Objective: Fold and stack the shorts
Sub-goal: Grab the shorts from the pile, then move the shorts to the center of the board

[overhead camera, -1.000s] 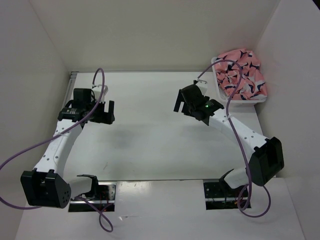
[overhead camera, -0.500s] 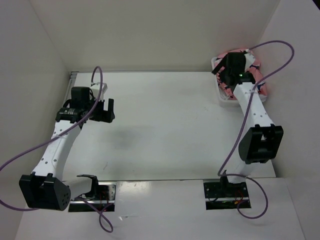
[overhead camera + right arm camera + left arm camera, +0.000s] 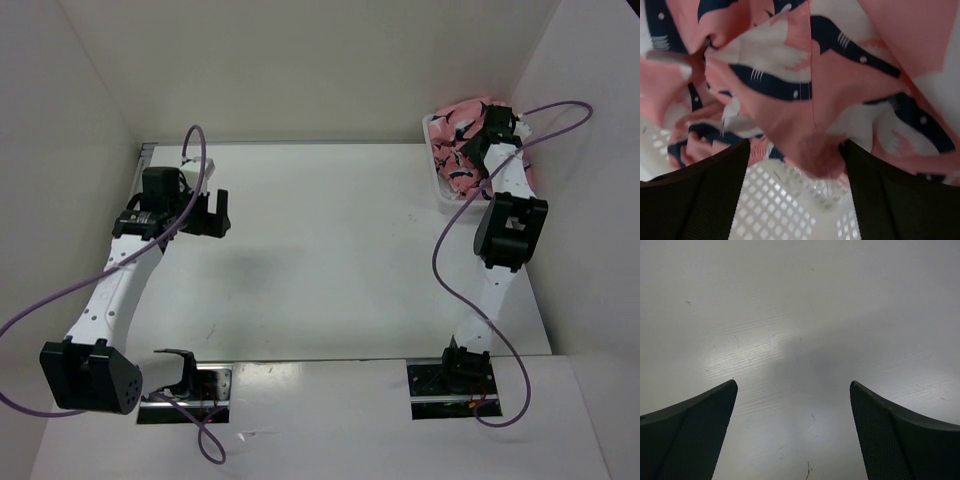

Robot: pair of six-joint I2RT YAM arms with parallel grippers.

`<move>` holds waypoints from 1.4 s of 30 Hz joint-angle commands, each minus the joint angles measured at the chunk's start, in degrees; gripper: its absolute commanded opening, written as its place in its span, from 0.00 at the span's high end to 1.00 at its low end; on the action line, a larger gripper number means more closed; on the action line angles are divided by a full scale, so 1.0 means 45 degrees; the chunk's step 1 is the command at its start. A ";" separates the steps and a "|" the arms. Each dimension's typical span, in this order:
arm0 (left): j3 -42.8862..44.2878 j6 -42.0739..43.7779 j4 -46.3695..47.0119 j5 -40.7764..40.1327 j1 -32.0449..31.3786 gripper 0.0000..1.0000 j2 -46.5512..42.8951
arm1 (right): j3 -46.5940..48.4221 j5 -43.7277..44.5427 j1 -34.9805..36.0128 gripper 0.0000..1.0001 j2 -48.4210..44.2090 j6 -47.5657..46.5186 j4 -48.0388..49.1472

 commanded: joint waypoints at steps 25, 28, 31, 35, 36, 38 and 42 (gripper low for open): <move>0.1367 0.0041 0.0402 0.0313 0.0076 0.00 -0.0879 | 0.7656 -0.0918 0.7547 1.00 -0.5494 -0.1153 -0.0509; 0.1990 0.0041 -0.0144 -0.0196 0.0563 0.00 -0.1170 | 0.8617 -0.1877 0.9067 1.00 -0.5376 -0.1153 -0.0843; 0.2401 0.0041 -0.0669 -0.1132 0.0800 0.00 -0.1560 | 0.7340 -0.2619 0.9853 1.00 -0.6193 -0.0900 -0.0571; 0.2872 0.0041 -0.1005 -0.2754 0.0917 0.00 -0.1796 | 0.1561 -0.2779 0.9856 1.00 -0.9292 -0.0413 0.1555; 0.2988 0.0041 -0.1005 -0.2756 0.1207 0.00 -0.1797 | -0.0269 -0.2816 0.9740 1.00 -0.9534 -0.0217 0.1791; 0.2989 0.0041 -0.1005 -0.2872 0.1404 0.00 -0.1797 | -0.1920 -0.3536 0.9096 1.00 -0.9673 0.0115 0.2279; 0.2989 0.0041 -0.0811 -0.2153 0.1562 0.00 -0.1680 | -0.4777 -0.4613 0.8841 0.20 -0.7810 -0.0173 0.2868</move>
